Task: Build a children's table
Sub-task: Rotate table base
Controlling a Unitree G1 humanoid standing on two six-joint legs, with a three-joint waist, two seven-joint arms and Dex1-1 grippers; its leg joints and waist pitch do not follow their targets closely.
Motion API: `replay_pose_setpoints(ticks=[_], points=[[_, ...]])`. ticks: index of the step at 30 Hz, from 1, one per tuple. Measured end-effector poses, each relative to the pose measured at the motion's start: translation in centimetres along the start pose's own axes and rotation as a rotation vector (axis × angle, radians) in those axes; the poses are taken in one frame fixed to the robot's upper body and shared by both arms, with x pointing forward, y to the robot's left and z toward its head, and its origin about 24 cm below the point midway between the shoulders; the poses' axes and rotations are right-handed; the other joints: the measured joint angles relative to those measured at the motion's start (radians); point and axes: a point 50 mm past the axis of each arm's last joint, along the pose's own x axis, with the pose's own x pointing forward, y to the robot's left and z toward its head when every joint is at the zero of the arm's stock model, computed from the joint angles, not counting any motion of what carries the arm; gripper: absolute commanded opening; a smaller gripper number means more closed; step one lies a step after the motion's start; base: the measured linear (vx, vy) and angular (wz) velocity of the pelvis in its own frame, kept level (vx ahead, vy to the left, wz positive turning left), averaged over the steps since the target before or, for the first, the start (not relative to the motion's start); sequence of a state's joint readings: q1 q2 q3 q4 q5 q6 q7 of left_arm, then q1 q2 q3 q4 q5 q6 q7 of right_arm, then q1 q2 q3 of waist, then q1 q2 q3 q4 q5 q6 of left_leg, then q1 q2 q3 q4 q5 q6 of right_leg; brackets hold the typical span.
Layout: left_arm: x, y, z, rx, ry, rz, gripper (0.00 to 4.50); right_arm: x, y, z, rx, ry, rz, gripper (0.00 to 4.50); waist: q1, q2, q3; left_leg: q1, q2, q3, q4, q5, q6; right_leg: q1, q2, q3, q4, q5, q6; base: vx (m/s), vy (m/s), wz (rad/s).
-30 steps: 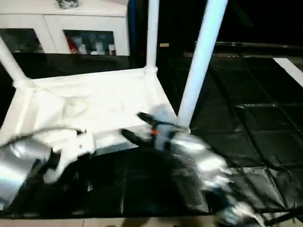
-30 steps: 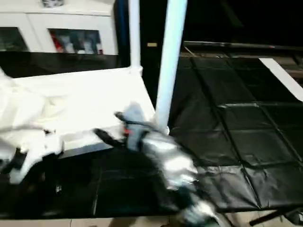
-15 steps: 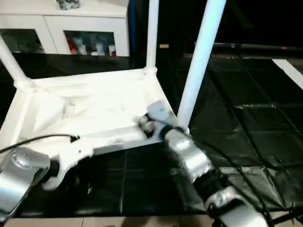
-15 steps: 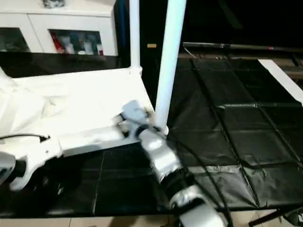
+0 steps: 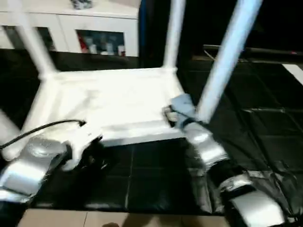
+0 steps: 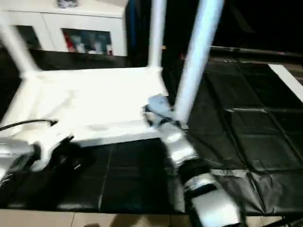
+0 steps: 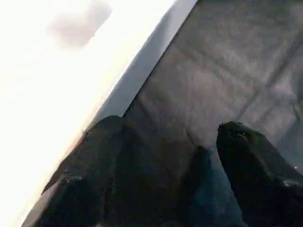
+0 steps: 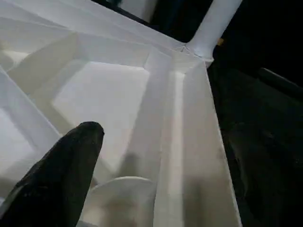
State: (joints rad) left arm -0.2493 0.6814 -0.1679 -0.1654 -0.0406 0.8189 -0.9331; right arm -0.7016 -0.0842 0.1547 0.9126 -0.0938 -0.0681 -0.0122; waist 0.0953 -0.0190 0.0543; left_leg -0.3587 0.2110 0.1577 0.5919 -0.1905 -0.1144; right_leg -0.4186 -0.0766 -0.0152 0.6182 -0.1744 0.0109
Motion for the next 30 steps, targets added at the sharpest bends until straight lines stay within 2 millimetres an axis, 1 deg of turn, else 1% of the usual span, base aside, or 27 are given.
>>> replay_pose_setpoints(ticks=[4, 9, 12, 14, 16, 17, 19, 21, 24, 25, 27, 28, 30], points=[[1.2, -0.4, 0.4, -0.011, -0.035, 0.002, 3.58, -0.2, -3.3, -0.9, -0.026, 0.021, -0.077, 4.5, 0.0, 0.0, 0.0, -0.004, 0.0, 0.0, 0.003, 0.0, 0.0, 0.0, 0.0, 0.0, 0.0, 0.0, 0.0, 0.0, 0.0, 0.0], [1.5, -0.4, 0.4, -0.021, -0.055, 0.031, 3.58, -0.6, -6.5, -1.8, -0.045, 0.056, -0.151, 4.5, -0.008, 0.0, 0.0, -0.008, 0.0, -0.001, 0.004, 0.0, 0.001, -0.002, 0.0, -0.001, 0.001, 0.0, 0.0, 0.0, 0.0, 0.0], [1.3, -0.2, -0.9, -0.068, -0.115, 0.095, 3.58, -0.7, -7.3, -1.5, -0.021, 0.02, -0.154, 4.5, -0.014, 0.001, 0.0, -0.009, 0.001, -0.001, 0.004, 0.0, 0.001, -0.002, 0.001, 0.0, 0.002, 0.0, 0.001, 0.0, 0.0, 0.0], [1.1, -0.2, -1.7, -0.121, -0.17, 0.112, 3.58, -0.7, -7.4, -1.3, 0.005, 0.001, -0.137, 4.5, -0.019, 0.001, 0.0, -0.009, 0.001, -0.001, 0.004, 0.0, 0.001, -0.002, 0.001, -0.001, 0.002, 0.0, 0.001, 0.0, 0.0, 0.0], [0.7, -0.6, -2.1, -0.169, -0.234, 0.103, 3.58, -0.7, -7.2, -1.0, 0.037, -0.027, -0.097, 4.5, -0.023, 0.001, 0.0, -0.009, 0.002, -0.001, 0.004, 0.0, 0.001, -0.003, 0.001, -0.001, 0.002, 0.0, 0.001, 0.0, 0.0, 0.0], [0.3, -1.0, -2.3, -0.202, -0.282, 0.09, 3.58, -0.6, -6.6, -0.7, 0.07, -0.056, -0.054, 4.5, -0.03, 0.001, -0.001, -0.009, 0.002, -0.001, 0.004, 0.0, 0.002, -0.002, 0.001, -0.001, 0.002, 0.0, 0.001, 0.0, 0.0, 0.0], [-0.4, -1.6, -2.5, -0.232, -0.324, 0.061, 3.58, -0.6, -5.3, -0.2, 0.117, -0.107, 0.031, 4.5, -0.036, 0.0, -0.001, -0.009, 0.002, -0.001, 0.004, 0.0, 0.002, -0.002, 0.002, -0.001, 0.002, -0.001, 0.001, 0.0, 0.0, 0.0], [-1.3, -2.0, -3.3, -0.235, -0.308, 0.033, 3.58, -1.0, -3.8, 0.0, 0.168, -0.153, 0.136, 4.5, -0.038, -0.001, -0.001, -0.008, 0.004, -0.001, 0.004, 0.0, 0.002, -0.002, 0.003, -0.001, 0.002, -0.001, 0.001, 0.0, 0.0, 0.0], [-2.9, -2.1, -5.6, -0.255, -0.219, 0.032, 3.58, -2.3, -2.2, -0.2, 0.223, -0.202, 0.299, 4.5, -0.038, -0.002, -0.002, -0.008, 0.006, -0.001, 0.004, -0.001, 0.002, -0.002, 0.005, -0.001, 0.0, -0.001, 0.002, 0.0, 0.0, 0.0], [-3.7, -1.9, -6.4, -0.264, -0.191, 0.047, 3.58, -3.1, -1.6, -0.4, 0.237, -0.211, 0.375, 4.5, -0.036, -0.003, -0.001, -0.008, 0.008, -0.001, 0.004, -0.001, 0.002, -0.002, 0.007, -0.002, -0.001, -0.001, 0.002, 0.0, 0.0, 0.0], [-5.1, -0.9, -7.2, -0.28, -0.166, 0.104, 3.58, -4.6, -0.4, -0.9, 0.255, -0.211, 0.51, 4.5, -0.029, -0.005, -0.002, -0.007, 0.01, -0.002, 0.004, -0.001, 0.002, -0.001, 0.009, -0.002, -0.003, -0.001, 0.002, 0.0, 0.0, 0.0], [-6.4, 0.0, -7.4, -0.284, -0.166, 0.167, 3.58, -5.7, 0.3, -1.3, 0.25, -0.204, 0.597, 4.5, -0.024, -0.006, -0.003, -0.007, 0.013, -0.002, 0.004, -0.001, 0.002, 0.0, 0.012, -0.001, -0.005, -0.001, 0.001, 0.0, 0.0, 0.0], [-7.7, 1.4, -7.1, -0.282, -0.187, 0.248, 3.58, -6.6, 0.6, -2.0, 0.252, -0.176, 0.668, 4.5, -0.016, -0.007, -0.004, -0.007, 0.013, -0.002, 0.004, -0.001, 0.002, 0.001, 0.013, 0.001, -0.006, 0.0, 0.001, 0.0, 0.0, 0.0]])
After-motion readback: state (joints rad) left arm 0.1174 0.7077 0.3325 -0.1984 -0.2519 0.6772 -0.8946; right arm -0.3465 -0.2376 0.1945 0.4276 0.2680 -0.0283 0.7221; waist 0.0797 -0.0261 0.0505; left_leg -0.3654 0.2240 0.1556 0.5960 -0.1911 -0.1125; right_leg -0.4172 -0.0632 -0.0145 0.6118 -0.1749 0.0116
